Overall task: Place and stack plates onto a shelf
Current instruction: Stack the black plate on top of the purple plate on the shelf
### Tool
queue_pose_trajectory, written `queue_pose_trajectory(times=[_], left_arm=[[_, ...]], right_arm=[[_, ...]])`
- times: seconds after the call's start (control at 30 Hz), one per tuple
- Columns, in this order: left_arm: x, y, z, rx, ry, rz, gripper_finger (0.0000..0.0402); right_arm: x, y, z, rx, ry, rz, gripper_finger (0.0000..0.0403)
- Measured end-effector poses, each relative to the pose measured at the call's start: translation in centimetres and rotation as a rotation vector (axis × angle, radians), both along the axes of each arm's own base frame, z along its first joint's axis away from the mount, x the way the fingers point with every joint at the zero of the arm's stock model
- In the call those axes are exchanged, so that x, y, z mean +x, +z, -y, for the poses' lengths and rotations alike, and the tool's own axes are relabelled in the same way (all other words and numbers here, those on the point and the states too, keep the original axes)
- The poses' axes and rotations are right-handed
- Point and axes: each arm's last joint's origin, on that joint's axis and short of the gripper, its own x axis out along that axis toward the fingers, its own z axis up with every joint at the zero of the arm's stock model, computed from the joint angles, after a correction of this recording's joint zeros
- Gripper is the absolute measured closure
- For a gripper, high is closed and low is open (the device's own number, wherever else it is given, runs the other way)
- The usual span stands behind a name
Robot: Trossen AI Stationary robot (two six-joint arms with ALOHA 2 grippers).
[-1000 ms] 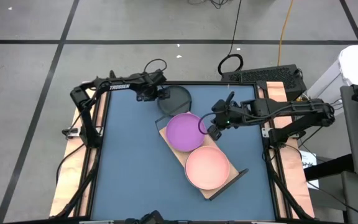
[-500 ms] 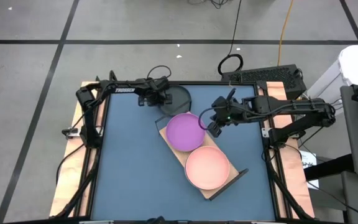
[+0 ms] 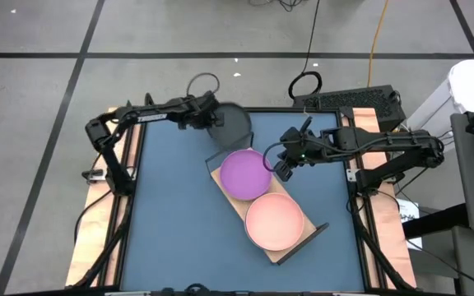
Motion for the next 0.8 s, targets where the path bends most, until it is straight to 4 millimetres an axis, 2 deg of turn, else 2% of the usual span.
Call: queue_pose_trajectory(times=[0.17,0.33,0.57,0.8], left_arm=[[-1.5,3.5,-0.4,0.097,0.004,0.074,0.0390],[-3.1,7.0,0.1,0.177,-0.005,0.150,0.0390],[-5.4,11.3,2.1,0.240,-0.044,0.256,0.0390],[-7.3,14.6,4.7,0.272,-0.144,0.362,0.0390]], right_arm=[[0.1,0.1,0.0,0.016,-0.021,0.019,0.0403],[0.2,0.2,0.0,0.070,-0.091,0.060,0.0403],[0.3,0.2,-0.7,0.129,-0.133,0.091,0.0403],[0.8,0.7,-2.0,0.167,-0.033,0.152,0.0403]])
